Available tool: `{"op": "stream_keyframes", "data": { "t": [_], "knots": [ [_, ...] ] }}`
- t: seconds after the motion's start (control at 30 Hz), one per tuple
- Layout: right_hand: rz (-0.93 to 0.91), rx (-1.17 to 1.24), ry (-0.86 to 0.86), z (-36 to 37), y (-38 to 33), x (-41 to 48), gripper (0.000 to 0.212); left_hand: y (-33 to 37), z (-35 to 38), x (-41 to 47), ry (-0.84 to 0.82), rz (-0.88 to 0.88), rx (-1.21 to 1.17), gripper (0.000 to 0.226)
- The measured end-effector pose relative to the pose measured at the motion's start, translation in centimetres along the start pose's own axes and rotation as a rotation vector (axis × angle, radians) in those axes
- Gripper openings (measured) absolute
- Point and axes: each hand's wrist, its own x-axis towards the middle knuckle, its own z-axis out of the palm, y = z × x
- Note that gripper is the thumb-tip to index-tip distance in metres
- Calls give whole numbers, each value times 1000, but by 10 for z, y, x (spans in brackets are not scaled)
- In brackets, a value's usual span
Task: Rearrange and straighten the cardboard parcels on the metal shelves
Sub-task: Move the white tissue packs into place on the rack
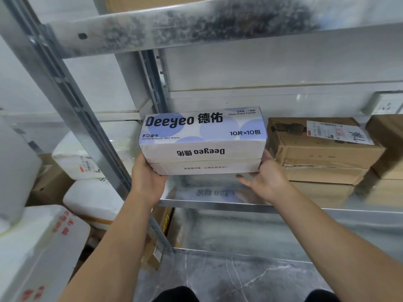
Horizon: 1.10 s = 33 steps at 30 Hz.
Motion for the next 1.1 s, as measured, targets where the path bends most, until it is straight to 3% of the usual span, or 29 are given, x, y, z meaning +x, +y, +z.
{"op": "stream_keyframes", "data": {
  "t": [0.07, 0.13, 0.3, 0.43, 0.63, 0.9, 1.03, 1.1],
  "knots": [
    [-123, -100, 63, 5, 0, -1, 54, 1, -2, 1, 23, 2, 17, 39],
    [-176, -175, 116, 6, -2, 2, 50, -1, -4, 2, 38, -12, 47, 38],
    [-67, -205, 82, 5, -4, 1, 46, -6, -2, 3, 96, -59, 150, 35],
    [-47, -316, 87, 2, -7, 2, 30, -5, -4, 4, 133, -77, 199, 32],
    [-92, -458, 93, -5, -12, 13, 35, -1, -10, 7, 278, -65, 374, 23],
    [-173, -399, 142, -18, -17, 16, 22, -5, -4, 6, 183, -99, 509, 28],
    [-201, -390, 223, -30, -21, 17, 50, -14, 6, 5, 125, -123, 482, 36],
    [-208, -373, 246, -34, -24, 16, 41, -17, 12, 5, 104, -121, 476, 37]
  ]
}}
